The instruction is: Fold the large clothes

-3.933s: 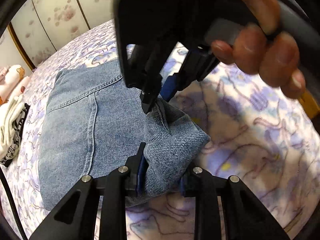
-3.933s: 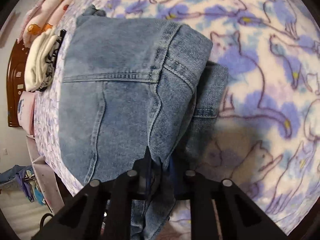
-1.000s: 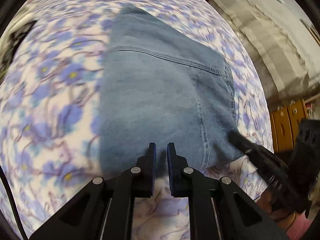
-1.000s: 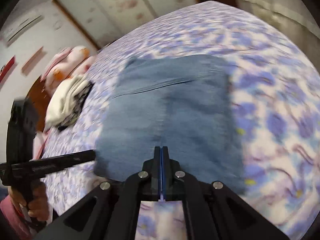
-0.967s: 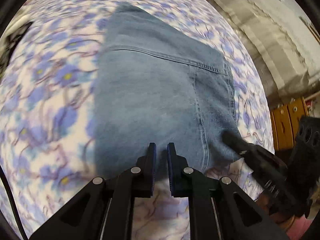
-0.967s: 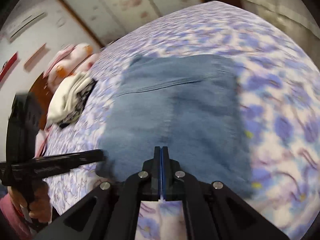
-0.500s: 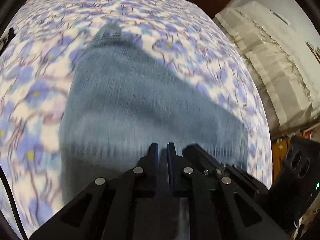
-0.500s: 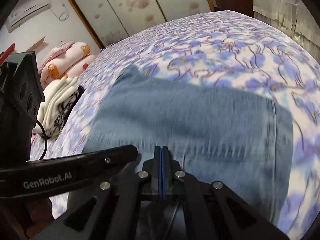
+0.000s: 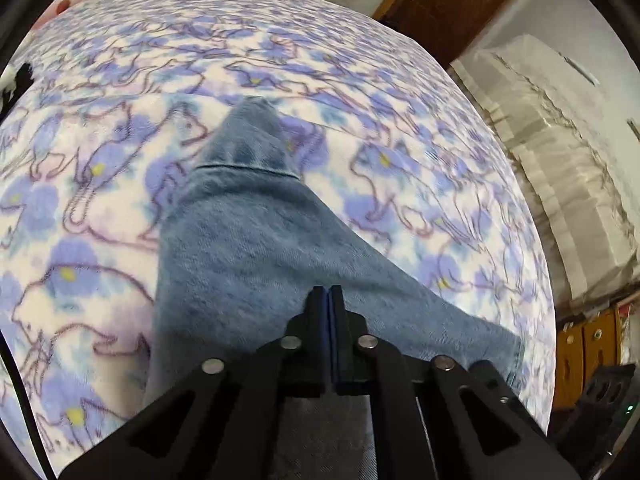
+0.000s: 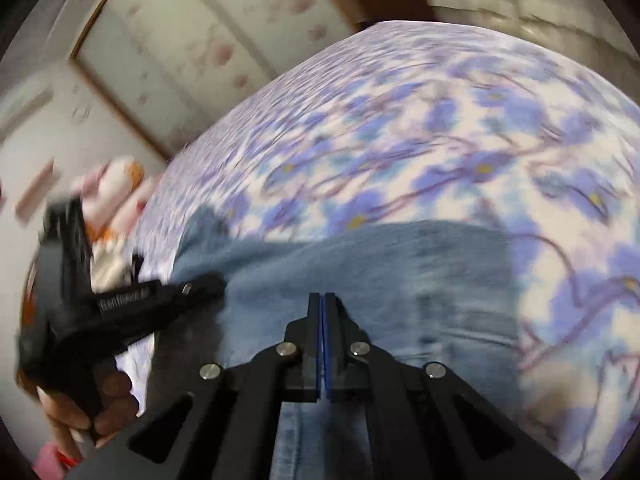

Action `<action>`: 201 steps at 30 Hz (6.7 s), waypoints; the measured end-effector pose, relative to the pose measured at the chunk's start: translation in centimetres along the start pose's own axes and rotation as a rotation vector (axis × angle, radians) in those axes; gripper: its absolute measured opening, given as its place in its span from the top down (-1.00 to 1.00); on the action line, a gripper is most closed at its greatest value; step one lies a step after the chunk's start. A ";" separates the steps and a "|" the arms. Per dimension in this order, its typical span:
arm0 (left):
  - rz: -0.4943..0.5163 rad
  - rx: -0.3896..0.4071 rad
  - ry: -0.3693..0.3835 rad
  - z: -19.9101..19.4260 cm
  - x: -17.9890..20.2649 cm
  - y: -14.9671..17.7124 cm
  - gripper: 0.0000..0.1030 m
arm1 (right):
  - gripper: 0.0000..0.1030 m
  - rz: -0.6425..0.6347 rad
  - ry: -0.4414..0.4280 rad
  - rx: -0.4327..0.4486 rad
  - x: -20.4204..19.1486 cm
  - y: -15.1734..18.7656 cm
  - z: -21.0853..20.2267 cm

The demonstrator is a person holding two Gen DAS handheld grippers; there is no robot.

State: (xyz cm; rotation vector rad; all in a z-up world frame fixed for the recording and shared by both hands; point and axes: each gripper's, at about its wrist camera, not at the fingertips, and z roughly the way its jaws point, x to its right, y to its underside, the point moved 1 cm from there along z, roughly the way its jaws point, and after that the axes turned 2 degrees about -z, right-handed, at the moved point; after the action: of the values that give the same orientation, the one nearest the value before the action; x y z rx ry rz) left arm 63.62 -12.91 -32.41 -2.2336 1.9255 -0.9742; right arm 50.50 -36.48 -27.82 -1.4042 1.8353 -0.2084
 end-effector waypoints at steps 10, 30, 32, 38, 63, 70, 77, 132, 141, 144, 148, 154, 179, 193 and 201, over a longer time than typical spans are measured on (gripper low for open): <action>-0.086 0.097 -0.065 -0.7 -1.6 -0.9 0.98 | 1.00 0.086 0.097 0.136 2.5 0.5 -2.6; -0.070 0.090 -0.201 1.0 -1.6 -1.4 0.98 | 1.00 0.167 0.283 0.097 4.9 1.4 -2.5; -0.035 0.077 -0.233 0.4 -0.9 -1.2 0.98 | 1.00 0.146 0.311 0.072 4.3 0.9 -2.6; 0.066 0.115 -0.313 -4.2 1.7 1.0 0.87 | 1.00 0.083 0.356 -0.009 2.6 0.1 -3.4; 0.014 -0.131 -0.359 -17.0 0.8 20.5 0.27 | 0.17 0.009 0.302 -0.392 -2.1 13.2 -13.8; 0.018 -0.169 -0.347 -18.5 1.5 21.2 0.02 | -0.23 -0.019 0.305 -0.411 -3.8 13.8 -15.7; 0.064 -0.188 -0.343 -19.3 2.5 20.8 -0.17 | -0.53 -0.035 0.283 -0.399 -5.2 12.5 -16.8; -0.110 -0.462 -0.164 -9.2 -4.1 14.6 -0.95 | -1.00 0.054 -0.304 -0.569 7.5 6.3 -4.6; -0.113 -0.502 0.007 -5.5 -6.4 14.2 -0.95 | -1.00 0.146 -0.467 -0.685 8.2 5.8 -1.5; -0.124 -0.507 0.054 -4.2 -6.7 13.8 -0.95 | -1.00 0.161 -0.483 -0.710 7.8 5.8 -0.5; -0.105 -0.504 0.076 -2.5 -6.7 12.9 -0.95 | -1.00 0.162 -0.490 -0.732 7.5 5.7 0.5; -0.121 -0.486 0.132 -1.2 -7.2 12.1 -0.98 | -1.00 0.204 -0.485 -0.761 6.6 5.5 2.1; -0.293 -0.282 -0.134 -5.3 -3.4 12.2 -0.15 | 0.58 0.236 -0.283 -0.647 4.5 5.3 0.2; -0.291 -0.391 -0.282 -11.6 1.4 17.7 0.02 | 0.66 -0.046 -0.153 -0.636 -2.9 9.7 -8.9; -0.246 -0.438 -0.330 -17.8 2.4 21.9 0.10 | 0.67 -0.172 -0.148 -0.661 -6.7 13.6 -14.6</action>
State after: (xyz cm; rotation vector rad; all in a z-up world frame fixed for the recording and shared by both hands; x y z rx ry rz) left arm 35.98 -13.68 -26.23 -2.6960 1.8810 -0.1690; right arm 31.10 -30.36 -22.46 -1.9628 1.7301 0.4482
